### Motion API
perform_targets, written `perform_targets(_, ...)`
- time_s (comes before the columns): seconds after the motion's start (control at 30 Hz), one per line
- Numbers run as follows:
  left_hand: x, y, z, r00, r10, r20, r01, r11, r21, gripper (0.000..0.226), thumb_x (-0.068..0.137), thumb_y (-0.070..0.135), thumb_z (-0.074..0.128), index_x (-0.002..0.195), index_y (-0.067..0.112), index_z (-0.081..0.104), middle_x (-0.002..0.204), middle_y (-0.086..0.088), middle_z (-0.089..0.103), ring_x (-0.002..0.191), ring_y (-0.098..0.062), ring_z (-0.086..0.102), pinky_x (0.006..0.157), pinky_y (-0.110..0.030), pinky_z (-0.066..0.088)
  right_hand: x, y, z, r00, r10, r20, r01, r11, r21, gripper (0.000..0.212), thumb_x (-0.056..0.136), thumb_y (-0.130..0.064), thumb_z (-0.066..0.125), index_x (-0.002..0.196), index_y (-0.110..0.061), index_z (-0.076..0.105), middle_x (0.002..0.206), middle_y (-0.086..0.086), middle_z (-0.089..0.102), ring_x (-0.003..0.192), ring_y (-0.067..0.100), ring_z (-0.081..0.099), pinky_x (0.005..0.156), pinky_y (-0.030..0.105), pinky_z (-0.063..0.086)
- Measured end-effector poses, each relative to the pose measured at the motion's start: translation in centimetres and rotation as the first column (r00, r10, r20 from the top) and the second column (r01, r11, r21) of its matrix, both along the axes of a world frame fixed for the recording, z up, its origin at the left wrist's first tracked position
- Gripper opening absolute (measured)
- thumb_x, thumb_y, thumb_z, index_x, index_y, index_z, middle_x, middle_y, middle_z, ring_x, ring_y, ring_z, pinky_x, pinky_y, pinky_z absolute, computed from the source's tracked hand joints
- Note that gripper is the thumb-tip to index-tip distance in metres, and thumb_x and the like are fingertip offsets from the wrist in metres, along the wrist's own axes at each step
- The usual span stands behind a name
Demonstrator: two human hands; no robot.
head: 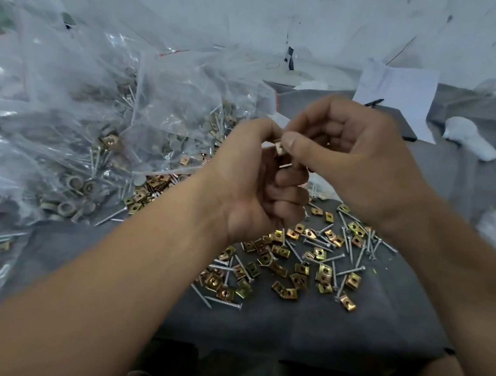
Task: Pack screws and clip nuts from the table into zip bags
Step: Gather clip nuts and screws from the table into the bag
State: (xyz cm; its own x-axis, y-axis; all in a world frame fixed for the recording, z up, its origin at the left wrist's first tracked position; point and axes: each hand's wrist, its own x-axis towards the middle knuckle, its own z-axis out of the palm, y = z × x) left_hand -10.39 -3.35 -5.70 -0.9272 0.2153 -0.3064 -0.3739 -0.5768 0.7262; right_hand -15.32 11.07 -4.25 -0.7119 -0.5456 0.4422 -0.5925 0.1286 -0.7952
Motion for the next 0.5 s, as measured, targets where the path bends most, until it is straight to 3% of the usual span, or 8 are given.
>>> perform_targets(0.07, -0.2, -0.3, 0.2, 1.000, -0.013, 0.027, 0.014, 1.000, -0.012, 0.028, 0.099, 0.030, 0.041, 0.071, 0.026, 0.040, 0.057, 0.006, 0.023, 0.046, -0.009, 0.014, 0.039, -0.018, 0.015, 0.5, -0.1, 0.1, 0.997, -0.022, -0.081, 0.026, 0.998, 0.056, 0.009, 0.091, -0.012, 0.078, 0.098, -0.008, 0.074, 0.084, 0.003, 0.076, 0.077, 0.029, 0.071, 0.074, 0.046, 0.059)
perform_targets(0.17, -0.5, -1.1, 0.2, 0.994, 0.058, 0.088, -0.063, 0.997, 0.050, 0.037, 0.104, 0.022, 0.044, 0.066, 0.020, 0.045, 0.054, 0.009, 0.027, 0.042, -0.006, 0.017, 0.036, -0.018, 0.015, 0.6, 0.0, 0.3, 0.985, -0.057, -0.162, 0.068, 0.995, 0.067, 0.015, 0.100, -0.023, 0.067, 0.102, -0.015, 0.079, 0.090, -0.004, 0.079, 0.084, 0.014, 0.073, 0.081, 0.042, 0.060)
perform_targets(0.23, -0.7, -2.0, 0.3, 0.975, 0.171, 0.142, -0.192, 0.970, 0.151, 0.040, 0.106, 0.014, 0.041, 0.066, 0.015, 0.047, 0.056, 0.009, 0.031, 0.040, -0.005, 0.021, 0.035, -0.017, 0.016, 0.6, 0.5, 0.4, 0.989, -0.090, -0.121, 0.095, 0.995, 0.031, 0.024, 0.104, -0.032, 0.059, 0.102, -0.021, 0.080, 0.092, -0.006, 0.079, 0.083, 0.017, 0.071, 0.077, 0.042, 0.060)
perform_targets(0.3, -1.0, -3.4, 0.3, 0.935, 0.306, 0.177, -0.344, 0.906, 0.247, 0.040, 0.107, 0.008, 0.035, 0.068, 0.012, 0.047, 0.059, 0.008, 0.032, 0.037, -0.005, 0.024, 0.035, -0.017, 0.016, 0.4, 0.8, 0.3, 0.989, -0.067, -0.135, 0.087, 0.984, 0.153, 0.017, 0.097, -0.038, 0.068, 0.095, -0.028, 0.081, 0.088, -0.006, 0.078, 0.079, 0.019, 0.070, 0.072, 0.039, 0.059)
perform_targets(0.33, -1.1, -4.0, 0.3, 0.907, 0.375, 0.191, -0.416, 0.866, 0.277, 0.039, 0.106, 0.006, 0.033, 0.071, 0.012, 0.047, 0.060, 0.008, 0.033, 0.037, -0.005, 0.026, 0.036, -0.016, 0.017, 0.4, 0.9, 0.1, 0.992, -0.014, -0.128, 0.052, 0.954, 0.297, 0.011, 0.091, -0.040, 0.075, 0.090, -0.031, 0.081, 0.083, -0.011, 0.076, 0.075, 0.010, 0.069, 0.068, 0.029, 0.057)
perform_targets(0.4, -1.2, -5.1, 0.2, 0.831, 0.508, 0.226, -0.555, 0.783, 0.281, 0.034, 0.105, 0.003, 0.029, 0.078, 0.012, 0.047, 0.059, 0.004, 0.037, 0.039, -0.008, 0.029, 0.038, -0.017, 0.019, 0.4, 0.5, -0.9, 0.995, 0.075, -0.068, -0.017, 0.785, 0.619, 0.011, 0.080, -0.044, 0.086, 0.085, -0.036, 0.081, 0.074, -0.023, 0.071, 0.070, -0.005, 0.065, 0.058, 0.010, 0.046)
perform_targets(0.47, -1.1, -5.8, 0.1, 0.757, 0.594, 0.272, -0.652, 0.711, 0.263, 0.031, 0.104, 0.002, 0.026, 0.085, 0.011, 0.049, 0.062, 0.002, 0.040, 0.048, -0.009, 0.029, 0.043, -0.019, 0.023, 0.2, 0.1, -1.8, 0.996, 0.079, -0.034, -0.022, 0.619, 0.785, 0.020, 0.072, -0.050, 0.089, 0.086, -0.038, 0.080, 0.071, -0.028, 0.069, 0.069, -0.011, 0.062, 0.054, 0.006, 0.041)
perform_targets(0.5, -1.1, -6.0, 0.1, 0.736, 0.611, 0.292, -0.676, 0.688, 0.265, 0.030, 0.103, 0.002, 0.026, 0.088, 0.011, 0.050, 0.066, 0.001, 0.040, 0.052, -0.010, 0.029, 0.047, -0.019, 0.023, 0.1, 0.0, -2.0, 0.998, 0.062, -0.027, -0.015, 0.591, 0.807, 0.021, 0.071, -0.050, 0.090, 0.085, -0.038, 0.080, 0.071, -0.028, 0.069, 0.068, -0.011, 0.062, 0.052, 0.006, 0.041)
